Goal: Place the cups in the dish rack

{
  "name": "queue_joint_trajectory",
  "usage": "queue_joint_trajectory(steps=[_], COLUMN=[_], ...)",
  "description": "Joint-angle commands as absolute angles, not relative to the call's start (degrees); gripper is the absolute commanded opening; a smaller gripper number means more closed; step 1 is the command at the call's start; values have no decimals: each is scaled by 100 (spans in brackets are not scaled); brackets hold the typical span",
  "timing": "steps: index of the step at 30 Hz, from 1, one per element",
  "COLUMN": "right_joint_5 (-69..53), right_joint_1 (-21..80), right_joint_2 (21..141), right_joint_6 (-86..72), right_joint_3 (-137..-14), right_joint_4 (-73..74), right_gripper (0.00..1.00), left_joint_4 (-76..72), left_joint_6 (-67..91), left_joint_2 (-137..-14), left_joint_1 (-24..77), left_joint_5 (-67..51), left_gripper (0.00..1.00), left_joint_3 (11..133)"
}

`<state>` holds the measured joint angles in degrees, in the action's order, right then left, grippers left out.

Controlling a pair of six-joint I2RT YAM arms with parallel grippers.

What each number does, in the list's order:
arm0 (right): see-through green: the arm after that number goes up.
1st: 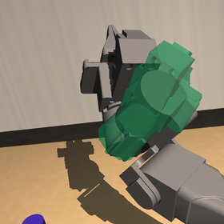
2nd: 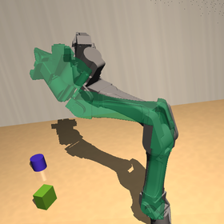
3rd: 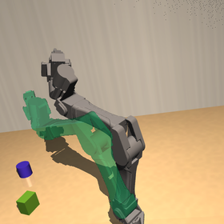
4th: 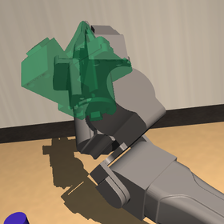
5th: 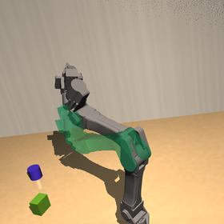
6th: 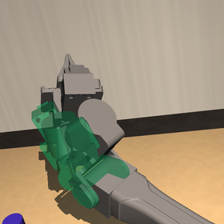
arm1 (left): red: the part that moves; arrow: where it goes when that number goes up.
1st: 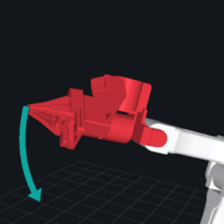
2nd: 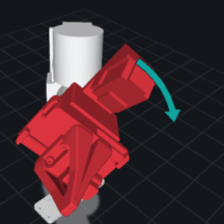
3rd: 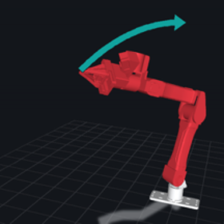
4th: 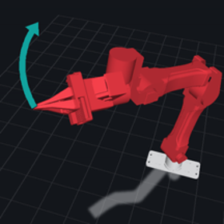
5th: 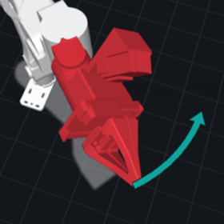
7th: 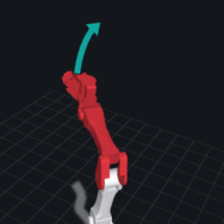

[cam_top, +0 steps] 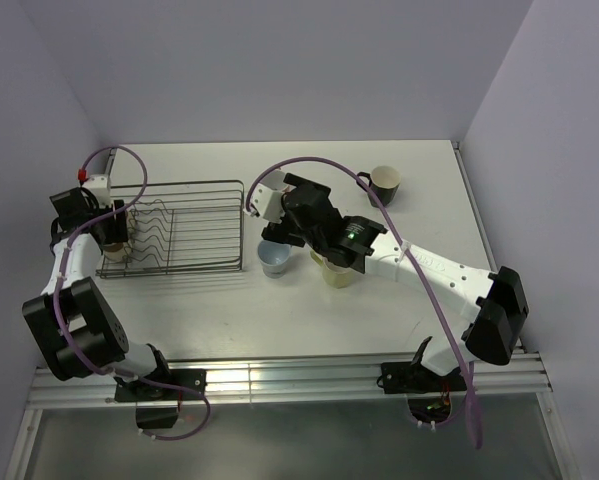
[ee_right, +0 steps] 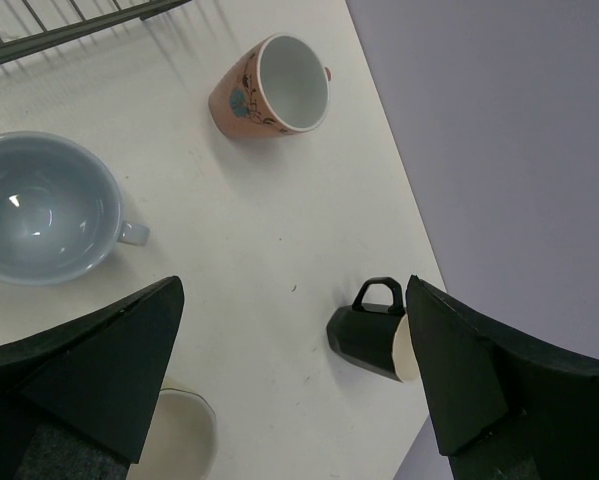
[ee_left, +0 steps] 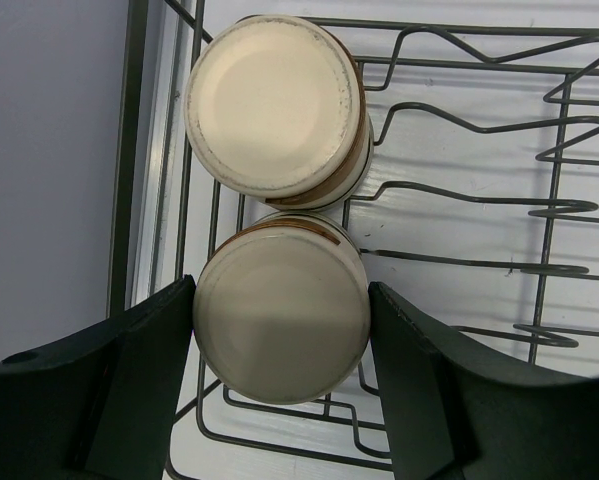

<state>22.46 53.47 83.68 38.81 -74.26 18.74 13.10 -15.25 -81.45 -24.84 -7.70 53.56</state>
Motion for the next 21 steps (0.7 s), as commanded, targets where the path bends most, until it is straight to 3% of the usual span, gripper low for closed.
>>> queue_joint_trajectory(steps=[1,14,21], right_joint_5=[2294,2268,2250], right_joint_1=[5344,5344,5344], right_joint_2=[8350,8341,8341], right_joint_6=[3797,3770,3744], right_joint_3=[-7717,-7690,-7690], right_joint_4=[1828,1802,1802], right_gripper=[100,100,100], left_joint_4=[1169,1248,1353], left_joint_6=[-1441,-1468,-1503], left_joint_2=[-8156,-7998,-7902], left_joint_1=[-2487,-2487,-2487], left_joint_5=[-1063,-914,-914], left_gripper=[21,69,81], left_joint_3=[5423,5511,5642])
